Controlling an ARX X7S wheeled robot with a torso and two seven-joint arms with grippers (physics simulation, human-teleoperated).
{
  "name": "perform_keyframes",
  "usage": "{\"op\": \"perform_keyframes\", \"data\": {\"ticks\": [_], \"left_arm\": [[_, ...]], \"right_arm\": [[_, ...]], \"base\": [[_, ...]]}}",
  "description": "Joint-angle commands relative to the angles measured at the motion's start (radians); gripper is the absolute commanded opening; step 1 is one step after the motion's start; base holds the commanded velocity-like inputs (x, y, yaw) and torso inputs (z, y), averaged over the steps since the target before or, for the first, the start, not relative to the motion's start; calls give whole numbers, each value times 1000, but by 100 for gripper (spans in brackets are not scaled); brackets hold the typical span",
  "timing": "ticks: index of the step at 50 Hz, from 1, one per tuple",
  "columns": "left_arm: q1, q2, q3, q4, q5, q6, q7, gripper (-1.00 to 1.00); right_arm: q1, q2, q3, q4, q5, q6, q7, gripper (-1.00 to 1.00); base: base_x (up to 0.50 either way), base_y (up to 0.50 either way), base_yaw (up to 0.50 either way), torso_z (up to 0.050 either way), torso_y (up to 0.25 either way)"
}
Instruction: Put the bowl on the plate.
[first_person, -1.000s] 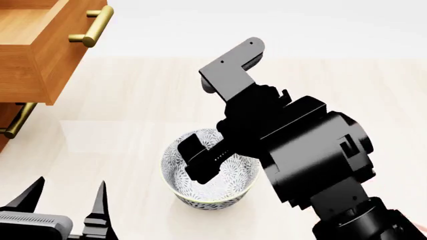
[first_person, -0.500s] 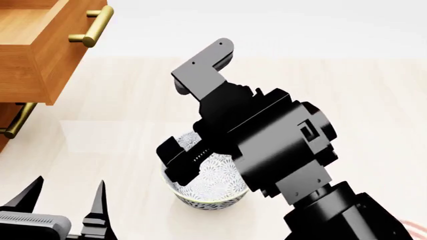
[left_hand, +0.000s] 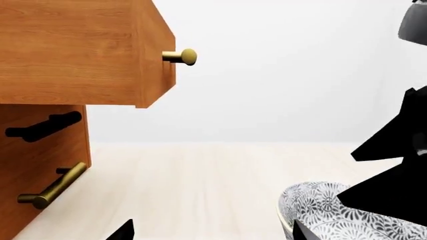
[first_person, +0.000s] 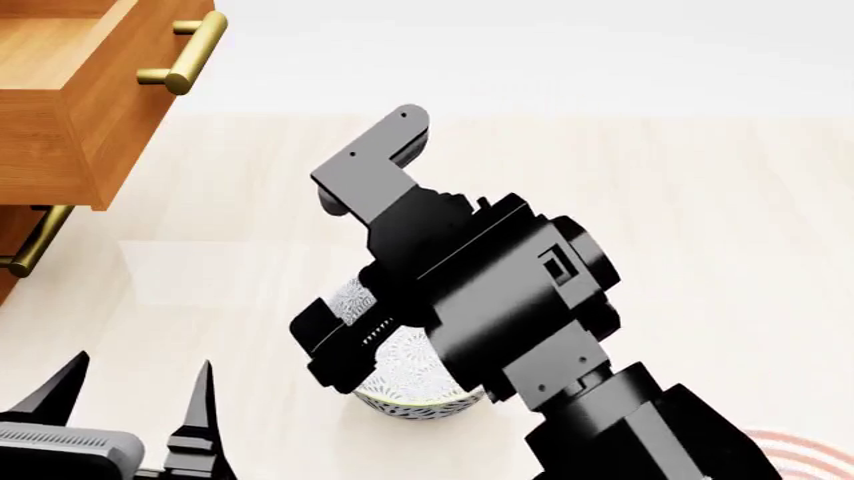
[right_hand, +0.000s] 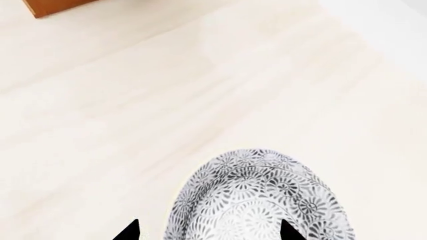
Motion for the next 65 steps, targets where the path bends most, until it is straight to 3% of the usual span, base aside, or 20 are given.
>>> {"op": "perform_keyframes", "data": {"ticks": [1,20,22,24,27,29,44,65], "left_arm": [[3,-2,5,1,1,4,-6,100],[0,-8,12,3,-7,10,-8,100],[15,14,20,-115,22,132,22,100],[16,18,22,-131,26,151,26,100],[5,-2,19,-34,2,54,1,100],[15,17,26,-140,26,159,26,100],[17,13,33,-128,23,158,19,100],[12,0,37,-111,12,146,12,100]], "right_arm": [[1,-34,-24,71,-5,-50,-14,100],[-20,-86,-89,225,-3,-134,-32,100],[-19,-87,-93,231,3,-138,-31,100],[-14,-94,-99,262,12,-155,-32,100],[-10,-98,-150,300,57,-183,-17,100],[-2,-99,-184,325,97,-204,-9,100],[71,-100,-583,446,520,-349,83,100],[79,-100,-700,486,637,-386,104,100]], "base": [[0,0,0,0,0],[0,0,0,0,0],[0,0,0,0,0],[0,0,0,0,0],[0,0,0,0,0],[0,0,0,0,0],[0,0,0,0,0],[0,0,0,0,0]]}}
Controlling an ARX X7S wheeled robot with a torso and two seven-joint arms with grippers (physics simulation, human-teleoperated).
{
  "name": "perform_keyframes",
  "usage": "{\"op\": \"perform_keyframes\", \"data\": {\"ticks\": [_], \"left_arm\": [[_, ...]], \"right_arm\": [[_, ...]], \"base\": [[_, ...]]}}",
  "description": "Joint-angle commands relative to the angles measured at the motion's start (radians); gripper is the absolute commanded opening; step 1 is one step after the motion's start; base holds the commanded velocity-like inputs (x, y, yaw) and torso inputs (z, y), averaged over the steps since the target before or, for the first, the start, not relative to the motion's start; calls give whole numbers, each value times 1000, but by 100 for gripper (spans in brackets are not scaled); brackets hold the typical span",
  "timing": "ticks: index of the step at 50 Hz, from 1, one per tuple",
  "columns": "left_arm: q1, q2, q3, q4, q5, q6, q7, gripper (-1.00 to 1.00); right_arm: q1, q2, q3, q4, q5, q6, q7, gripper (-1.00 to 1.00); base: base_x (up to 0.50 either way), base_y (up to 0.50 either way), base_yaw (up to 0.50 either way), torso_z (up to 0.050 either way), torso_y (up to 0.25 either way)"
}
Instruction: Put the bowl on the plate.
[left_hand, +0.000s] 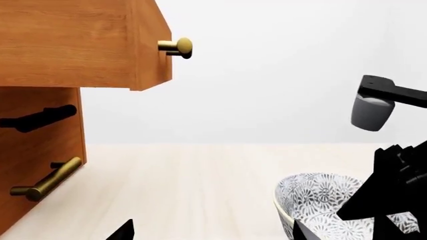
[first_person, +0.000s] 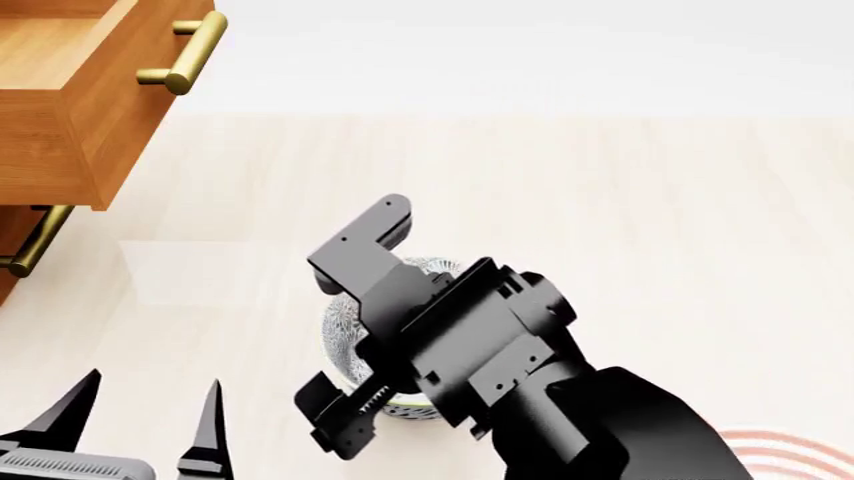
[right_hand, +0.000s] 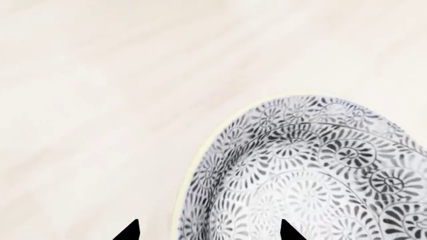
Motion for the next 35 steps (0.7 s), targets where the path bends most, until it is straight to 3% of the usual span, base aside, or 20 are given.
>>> {"op": "perform_keyframes", "data": {"ticks": [1,2,4,5,7,35], "left_arm": [[-12,-25,-1,104,-28,-100,-29,100],[-1,-10,3,28,-10,-19,-9,100],[0,-7,5,9,-6,0,-5,100],[-10,-26,1,101,-28,-93,-30,100],[2,-11,5,21,-9,-7,-9,100],[-6,-13,17,7,-12,2,-13,100]], "right_arm": [[2,-1,-60,21,56,-14,15,100],[0,-1,-62,21,54,-13,16,100],[-6,-1,-64,18,49,-10,18,100],[-10,-1,-65,17,46,-9,18,100],[-13,-1,-64,16,44,-7,16,100],[-50,-1,-61,10,8,-1,10,100]], "base": [[0,0,0,0,0],[0,0,0,0,0],[0,0,0,0,0],[0,0,0,0,0],[0,0,0,0,0],[0,0,0,0,0]]}}
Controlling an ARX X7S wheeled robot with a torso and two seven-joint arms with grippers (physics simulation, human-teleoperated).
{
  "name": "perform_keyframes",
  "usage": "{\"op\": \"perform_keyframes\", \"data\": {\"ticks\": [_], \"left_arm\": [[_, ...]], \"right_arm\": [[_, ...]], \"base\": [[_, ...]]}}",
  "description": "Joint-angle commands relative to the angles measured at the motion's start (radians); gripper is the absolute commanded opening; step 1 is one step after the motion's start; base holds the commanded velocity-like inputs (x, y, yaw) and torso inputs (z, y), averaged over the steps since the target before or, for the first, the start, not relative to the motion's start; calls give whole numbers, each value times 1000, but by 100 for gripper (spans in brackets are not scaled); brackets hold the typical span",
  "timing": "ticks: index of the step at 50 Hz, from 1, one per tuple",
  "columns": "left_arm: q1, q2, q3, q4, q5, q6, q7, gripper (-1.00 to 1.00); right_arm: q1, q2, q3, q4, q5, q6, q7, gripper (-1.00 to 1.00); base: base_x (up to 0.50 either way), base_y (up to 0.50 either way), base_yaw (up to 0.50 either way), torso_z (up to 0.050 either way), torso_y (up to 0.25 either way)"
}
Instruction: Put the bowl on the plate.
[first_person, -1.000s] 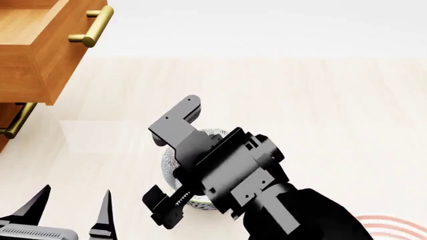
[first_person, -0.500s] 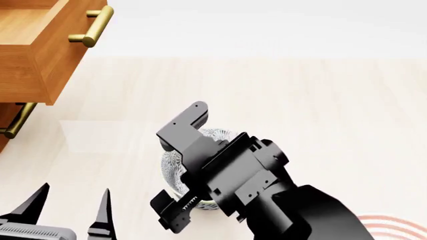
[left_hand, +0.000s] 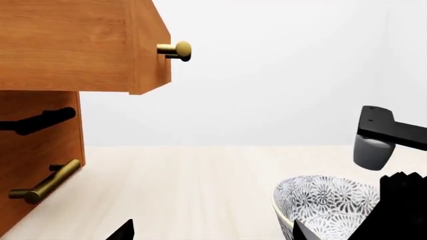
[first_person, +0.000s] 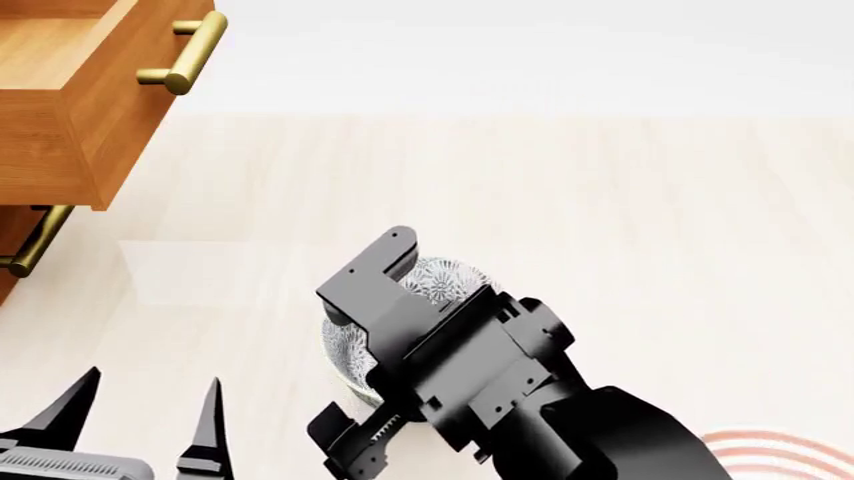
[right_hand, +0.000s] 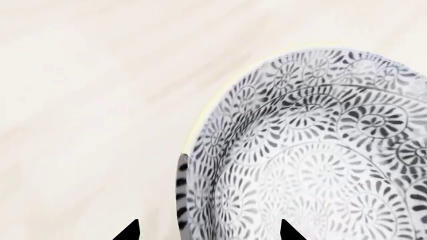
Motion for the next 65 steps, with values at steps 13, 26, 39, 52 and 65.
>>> {"op": "perform_keyframes", "data": {"ticks": [13,26,39,52,65], "left_arm": [[-1,-3,9,-7,-3,8,-5,100],[-3,-6,12,-10,-7,11,-7,100],[0,-12,16,12,-12,-4,-17,100],[4,-19,18,30,-17,-10,-23,100],[8,-24,21,46,-21,-14,-30,100]], "right_arm": [[-11,0,-1,-12,-19,7,2,100],[3,0,4,8,-4,-6,1,100],[-14,0,0,3,-11,-11,1,-100],[-21,0,-1,-6,-21,-4,-5,-100],[62,0,-24,-83,-112,-16,44,-100]], "base": [[0,0,0,0,0],[0,0,0,0,0],[0,0,0,0,0],[0,0,0,0,0],[0,0,0,0,0]]}}
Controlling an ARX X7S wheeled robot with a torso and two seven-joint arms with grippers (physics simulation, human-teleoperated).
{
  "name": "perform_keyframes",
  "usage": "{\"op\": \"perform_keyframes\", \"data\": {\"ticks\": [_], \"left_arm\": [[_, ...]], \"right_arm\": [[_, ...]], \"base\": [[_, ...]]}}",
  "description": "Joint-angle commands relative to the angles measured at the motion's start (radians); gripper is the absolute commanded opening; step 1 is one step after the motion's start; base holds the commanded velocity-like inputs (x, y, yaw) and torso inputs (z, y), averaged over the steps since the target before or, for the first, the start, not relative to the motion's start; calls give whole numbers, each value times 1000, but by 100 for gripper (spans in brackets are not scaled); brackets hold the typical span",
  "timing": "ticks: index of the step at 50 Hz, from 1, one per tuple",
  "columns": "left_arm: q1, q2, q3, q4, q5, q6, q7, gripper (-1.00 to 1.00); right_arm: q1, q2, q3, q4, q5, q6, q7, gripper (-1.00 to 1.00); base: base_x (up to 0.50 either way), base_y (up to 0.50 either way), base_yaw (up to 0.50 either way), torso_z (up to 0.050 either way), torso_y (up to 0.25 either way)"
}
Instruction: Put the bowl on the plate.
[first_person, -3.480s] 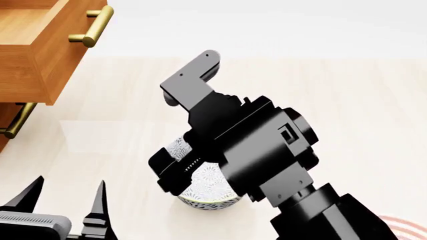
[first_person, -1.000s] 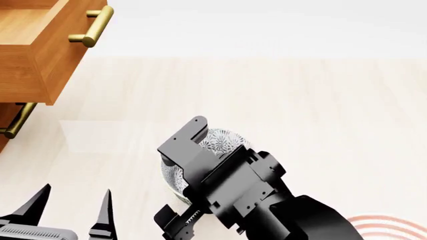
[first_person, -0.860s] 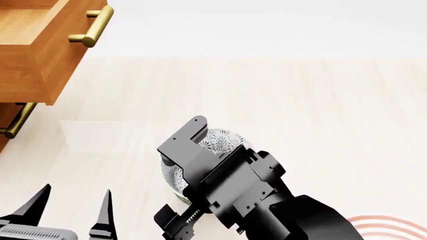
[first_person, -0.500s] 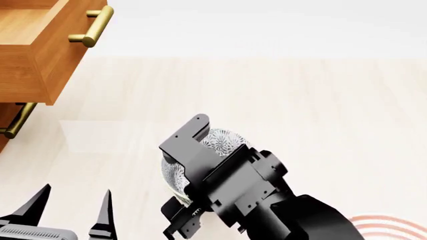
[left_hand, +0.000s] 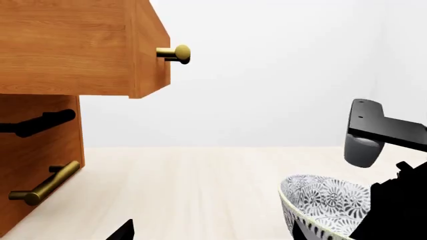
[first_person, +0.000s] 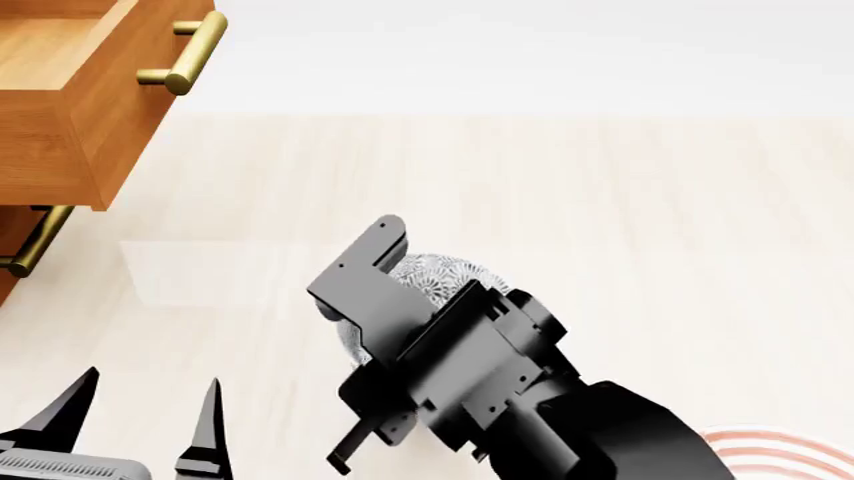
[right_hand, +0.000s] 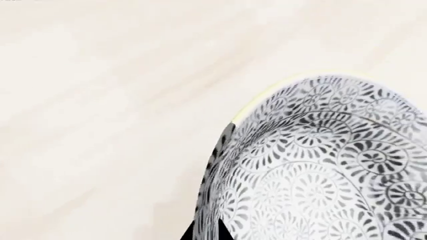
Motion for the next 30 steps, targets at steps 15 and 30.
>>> {"op": "perform_keyframes", "data": {"ticks": [15,30], "left_arm": [[-5,-1,6,-20,-5,24,5,100],[-9,-8,12,-11,-4,17,-4,100]], "right_arm": [[207,154,-76,-459,-72,264,208,-100],[287,298,-43,-740,-6,436,351,-100]], "base": [[0,0,0,0,0],[0,0,0,0,0]]}}
